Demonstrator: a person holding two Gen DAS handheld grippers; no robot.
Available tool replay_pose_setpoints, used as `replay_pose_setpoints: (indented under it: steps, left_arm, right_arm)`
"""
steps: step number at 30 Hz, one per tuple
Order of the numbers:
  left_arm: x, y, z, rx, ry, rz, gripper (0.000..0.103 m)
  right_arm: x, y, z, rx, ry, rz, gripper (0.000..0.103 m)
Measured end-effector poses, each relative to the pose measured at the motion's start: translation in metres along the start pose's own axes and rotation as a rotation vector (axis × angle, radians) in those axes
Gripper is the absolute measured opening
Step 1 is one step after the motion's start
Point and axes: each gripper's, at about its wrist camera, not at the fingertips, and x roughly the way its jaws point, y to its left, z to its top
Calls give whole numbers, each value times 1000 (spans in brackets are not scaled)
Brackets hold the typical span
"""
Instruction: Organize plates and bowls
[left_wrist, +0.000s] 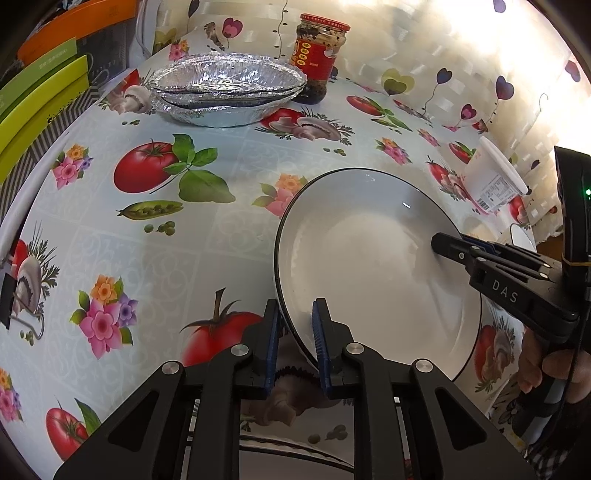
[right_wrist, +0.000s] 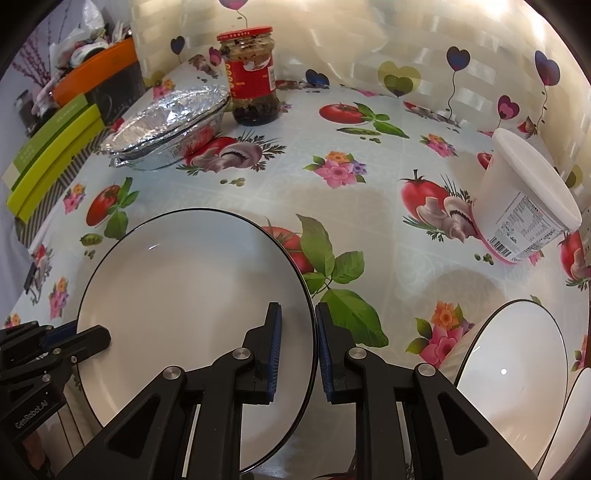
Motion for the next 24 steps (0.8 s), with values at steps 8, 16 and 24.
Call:
replay_pose_setpoints:
  steps: [8, 16, 24]
  left_arm:
    - [-5, 3, 1, -11, -14, 16, 19]
    - [-18, 5, 5, -27, -42, 15, 19]
    - [-34, 7, 4, -34, -65, 16, 19]
  right_arm:
    - [-3, 3, -1, 14, 3, 22, 17]
    - [-18, 7, 1, 21, -17, 33, 17]
    - [-34, 15, 0, 14, -37, 36, 17]
